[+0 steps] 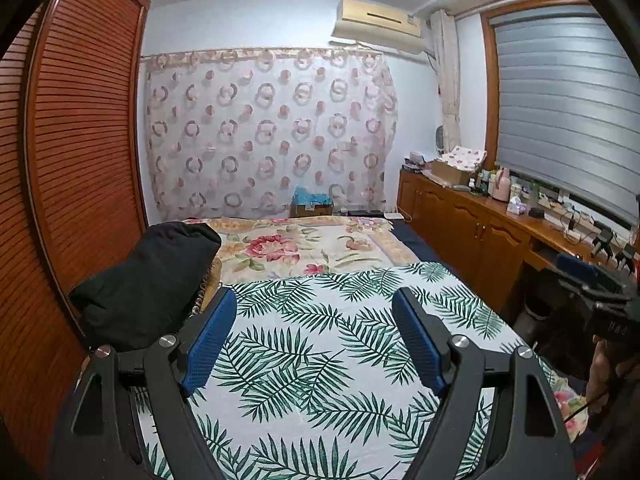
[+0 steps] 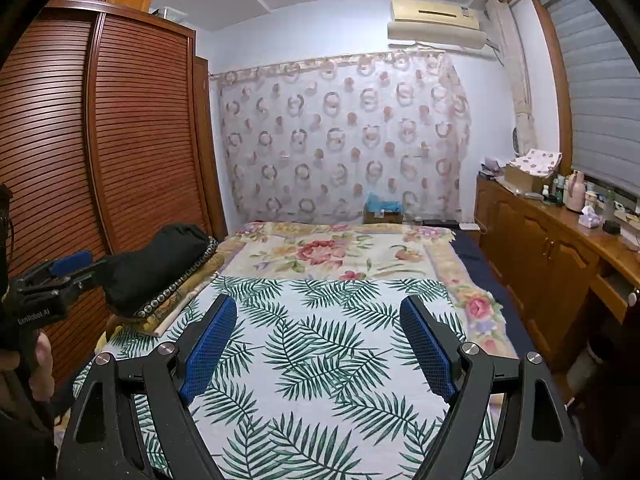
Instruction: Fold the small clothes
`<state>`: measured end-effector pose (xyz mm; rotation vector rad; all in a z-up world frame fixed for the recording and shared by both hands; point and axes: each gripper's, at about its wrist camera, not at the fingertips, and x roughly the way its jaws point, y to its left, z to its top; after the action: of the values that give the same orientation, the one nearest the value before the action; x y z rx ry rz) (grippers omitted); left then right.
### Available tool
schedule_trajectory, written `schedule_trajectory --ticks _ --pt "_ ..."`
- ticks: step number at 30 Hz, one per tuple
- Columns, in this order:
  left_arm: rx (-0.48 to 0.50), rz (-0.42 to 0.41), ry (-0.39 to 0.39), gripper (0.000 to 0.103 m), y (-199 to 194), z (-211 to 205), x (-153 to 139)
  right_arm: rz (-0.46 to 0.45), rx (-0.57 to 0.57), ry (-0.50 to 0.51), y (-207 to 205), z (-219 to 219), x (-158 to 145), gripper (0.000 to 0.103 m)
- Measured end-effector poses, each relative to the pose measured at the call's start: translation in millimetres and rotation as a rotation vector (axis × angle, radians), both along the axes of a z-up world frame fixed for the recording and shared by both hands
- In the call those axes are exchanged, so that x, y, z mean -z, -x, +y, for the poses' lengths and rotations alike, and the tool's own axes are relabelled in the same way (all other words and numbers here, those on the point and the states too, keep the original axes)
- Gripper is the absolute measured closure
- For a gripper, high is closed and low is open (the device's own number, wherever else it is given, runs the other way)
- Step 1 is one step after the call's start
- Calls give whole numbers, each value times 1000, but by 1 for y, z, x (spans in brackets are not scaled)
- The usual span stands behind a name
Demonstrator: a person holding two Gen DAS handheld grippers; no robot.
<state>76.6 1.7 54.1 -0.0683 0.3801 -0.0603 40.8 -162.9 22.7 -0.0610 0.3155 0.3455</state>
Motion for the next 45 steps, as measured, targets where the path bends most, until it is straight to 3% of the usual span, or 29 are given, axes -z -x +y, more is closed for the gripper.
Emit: schedule_trajectory --ticks 45 --pt "-12 -3 -2 22 4 1 2 -2 -5 -1 -22 -23 -1 18"
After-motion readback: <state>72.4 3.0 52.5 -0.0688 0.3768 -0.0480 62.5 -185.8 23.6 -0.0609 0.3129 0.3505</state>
